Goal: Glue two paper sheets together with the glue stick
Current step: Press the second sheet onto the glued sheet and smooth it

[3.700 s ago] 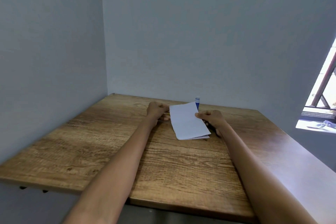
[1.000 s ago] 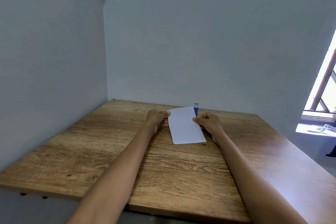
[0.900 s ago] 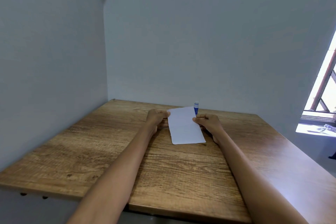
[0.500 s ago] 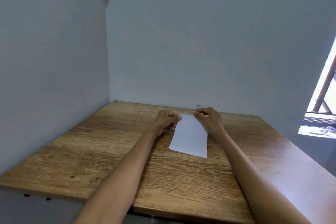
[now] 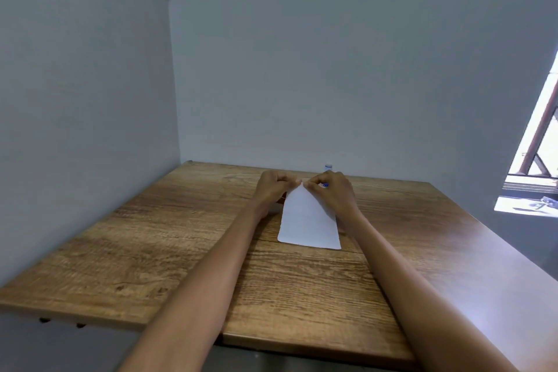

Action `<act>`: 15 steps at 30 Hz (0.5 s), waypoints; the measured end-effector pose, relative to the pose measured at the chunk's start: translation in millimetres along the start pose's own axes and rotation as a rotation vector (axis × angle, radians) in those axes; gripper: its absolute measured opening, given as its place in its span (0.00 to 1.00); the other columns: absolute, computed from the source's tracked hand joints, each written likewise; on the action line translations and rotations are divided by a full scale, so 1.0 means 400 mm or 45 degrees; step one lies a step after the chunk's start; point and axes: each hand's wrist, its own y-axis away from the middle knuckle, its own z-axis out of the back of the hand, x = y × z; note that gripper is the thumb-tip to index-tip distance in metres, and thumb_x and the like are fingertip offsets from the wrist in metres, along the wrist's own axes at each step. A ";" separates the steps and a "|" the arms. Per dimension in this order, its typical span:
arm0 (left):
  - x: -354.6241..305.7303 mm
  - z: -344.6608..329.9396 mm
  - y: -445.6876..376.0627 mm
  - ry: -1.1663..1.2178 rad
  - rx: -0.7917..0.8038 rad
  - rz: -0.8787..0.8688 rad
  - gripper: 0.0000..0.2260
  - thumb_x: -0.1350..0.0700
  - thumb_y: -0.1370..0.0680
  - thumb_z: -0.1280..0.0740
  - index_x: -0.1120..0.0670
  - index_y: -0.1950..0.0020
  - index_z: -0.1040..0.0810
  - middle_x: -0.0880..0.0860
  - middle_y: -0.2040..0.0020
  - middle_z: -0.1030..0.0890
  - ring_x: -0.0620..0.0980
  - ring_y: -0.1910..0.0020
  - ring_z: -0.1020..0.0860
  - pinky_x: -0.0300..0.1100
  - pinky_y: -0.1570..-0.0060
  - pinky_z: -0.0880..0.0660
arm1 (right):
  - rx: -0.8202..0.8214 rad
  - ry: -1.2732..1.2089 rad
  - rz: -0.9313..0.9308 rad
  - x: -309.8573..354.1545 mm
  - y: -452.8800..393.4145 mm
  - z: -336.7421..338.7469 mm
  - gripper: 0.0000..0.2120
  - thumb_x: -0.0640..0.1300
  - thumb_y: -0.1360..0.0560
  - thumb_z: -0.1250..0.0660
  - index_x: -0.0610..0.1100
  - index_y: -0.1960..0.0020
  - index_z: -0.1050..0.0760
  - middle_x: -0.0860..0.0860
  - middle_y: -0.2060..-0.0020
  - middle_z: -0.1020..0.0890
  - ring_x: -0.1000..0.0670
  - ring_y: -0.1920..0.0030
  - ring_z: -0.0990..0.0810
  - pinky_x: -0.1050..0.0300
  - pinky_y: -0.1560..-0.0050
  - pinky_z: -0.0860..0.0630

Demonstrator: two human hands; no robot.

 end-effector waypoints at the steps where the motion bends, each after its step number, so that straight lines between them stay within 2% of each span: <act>1: 0.004 0.003 -0.002 0.010 -0.035 -0.005 0.05 0.57 0.26 0.30 0.55 0.61 0.16 0.51 0.64 0.15 0.46 0.63 0.17 0.38 0.64 0.22 | 0.011 -0.035 -0.033 -0.004 -0.002 0.002 0.09 0.52 0.26 0.31 0.48 0.56 0.16 0.57 0.57 0.16 0.54 0.54 0.21 0.54 0.53 0.26; 3: 0.011 0.012 -0.006 0.054 -0.093 0.016 0.06 0.58 0.26 0.30 0.59 0.59 0.17 0.55 0.61 0.16 0.49 0.61 0.18 0.41 0.62 0.23 | 0.039 -0.089 -0.112 -0.018 -0.005 0.011 0.09 0.52 0.27 0.31 0.48 0.59 0.17 0.58 0.64 0.19 0.59 0.63 0.23 0.61 0.62 0.31; 5: 0.014 0.023 -0.007 0.119 -0.123 0.058 0.05 0.58 0.26 0.30 0.60 0.57 0.18 0.56 0.59 0.16 0.50 0.59 0.18 0.40 0.61 0.23 | 0.056 -0.176 -0.213 -0.033 -0.004 0.022 0.15 0.51 0.27 0.31 0.47 0.70 0.26 0.55 0.74 0.26 0.57 0.72 0.31 0.60 0.68 0.37; 6: 0.014 0.026 -0.008 0.146 -0.129 0.070 0.05 0.58 0.26 0.30 0.60 0.57 0.18 0.56 0.58 0.16 0.50 0.58 0.18 0.39 0.61 0.23 | 0.061 -0.232 -0.262 -0.040 -0.001 0.027 0.18 0.51 0.27 0.31 0.45 0.71 0.31 0.51 0.75 0.28 0.54 0.73 0.32 0.59 0.68 0.39; 7: 0.012 0.025 -0.007 0.164 -0.128 0.076 0.04 0.59 0.26 0.30 0.60 0.57 0.18 0.55 0.59 0.16 0.50 0.58 0.18 0.38 0.62 0.24 | 0.064 -0.288 -0.302 -0.044 0.002 0.033 0.18 0.50 0.26 0.31 0.44 0.70 0.31 0.49 0.73 0.27 0.53 0.71 0.32 0.58 0.67 0.38; 11: 0.007 0.017 -0.003 0.112 -0.062 0.097 0.03 0.60 0.26 0.30 0.58 0.57 0.18 0.55 0.58 0.16 0.50 0.58 0.18 0.37 0.64 0.23 | 0.065 -0.431 -0.372 -0.046 0.013 0.047 0.13 0.48 0.26 0.30 0.44 0.67 0.23 0.53 0.69 0.19 0.57 0.68 0.23 0.64 0.66 0.30; 13: 0.012 0.016 -0.006 -0.079 -0.002 0.099 0.03 0.60 0.26 0.30 0.59 0.55 0.18 0.56 0.56 0.16 0.52 0.56 0.18 0.42 0.60 0.20 | 0.042 -0.423 -0.358 -0.044 0.015 0.050 0.13 0.47 0.26 0.30 0.46 0.68 0.24 0.55 0.71 0.20 0.63 0.72 0.24 0.69 0.70 0.32; 15: 0.016 0.007 -0.008 -0.267 0.035 0.041 0.07 0.58 0.26 0.31 0.57 0.50 0.17 0.55 0.53 0.16 0.51 0.53 0.18 0.46 0.53 0.20 | 0.045 -0.386 -0.344 -0.042 0.017 0.049 0.15 0.48 0.27 0.30 0.47 0.70 0.26 0.55 0.73 0.22 0.62 0.74 0.25 0.66 0.70 0.33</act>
